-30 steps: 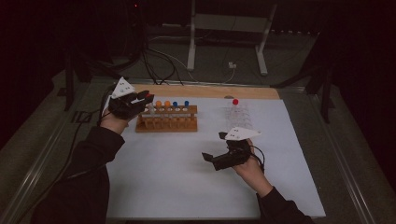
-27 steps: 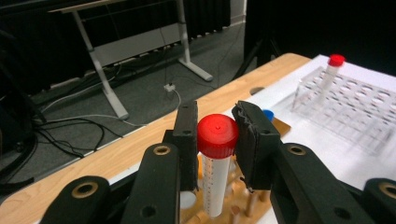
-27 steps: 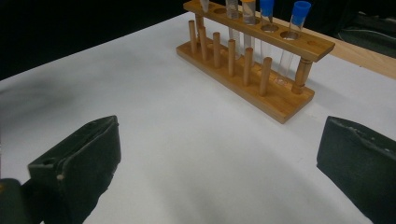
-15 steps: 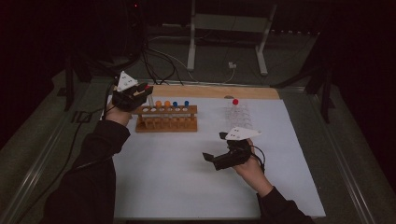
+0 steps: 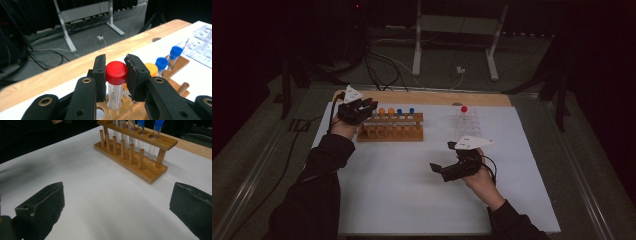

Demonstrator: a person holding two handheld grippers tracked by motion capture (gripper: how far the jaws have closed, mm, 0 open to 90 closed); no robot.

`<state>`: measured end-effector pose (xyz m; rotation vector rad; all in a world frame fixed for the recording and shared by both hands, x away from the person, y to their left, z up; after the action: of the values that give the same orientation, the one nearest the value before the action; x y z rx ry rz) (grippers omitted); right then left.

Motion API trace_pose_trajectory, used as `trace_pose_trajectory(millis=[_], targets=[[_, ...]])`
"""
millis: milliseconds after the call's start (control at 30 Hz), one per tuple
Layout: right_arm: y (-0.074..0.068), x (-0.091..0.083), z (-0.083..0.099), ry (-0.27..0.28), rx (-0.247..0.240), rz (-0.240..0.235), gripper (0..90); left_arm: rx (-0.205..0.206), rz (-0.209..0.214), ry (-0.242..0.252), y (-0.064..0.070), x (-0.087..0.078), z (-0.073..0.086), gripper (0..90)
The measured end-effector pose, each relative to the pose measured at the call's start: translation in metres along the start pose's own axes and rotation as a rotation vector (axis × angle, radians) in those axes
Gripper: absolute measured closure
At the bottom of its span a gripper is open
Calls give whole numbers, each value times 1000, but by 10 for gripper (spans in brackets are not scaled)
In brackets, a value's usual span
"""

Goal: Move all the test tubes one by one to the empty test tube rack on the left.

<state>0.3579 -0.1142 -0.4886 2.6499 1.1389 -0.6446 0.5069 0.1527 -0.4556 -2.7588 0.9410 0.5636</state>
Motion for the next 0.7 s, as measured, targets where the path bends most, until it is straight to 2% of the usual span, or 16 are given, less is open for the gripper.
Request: trace_pose_trajectory(millis=[367,700], targets=[[1,-1,0,-2,1,2,0,-18,5,-47,-1,10,19,720],[1,-2,-1,3,-3,3,0,-40,15,-52,-1,10,20,714]])
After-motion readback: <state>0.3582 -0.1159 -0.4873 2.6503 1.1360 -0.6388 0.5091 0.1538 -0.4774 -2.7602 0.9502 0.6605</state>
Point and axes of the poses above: each handheld gripper's, and its own axes: x roughly forward along the jaws, z roughly out of its underside, y roughly to its right, the point moved 8 cm from there along x, roughly forward along the jaws, and after that the axes turned 7 degrees about z, right-handed, at the moved point
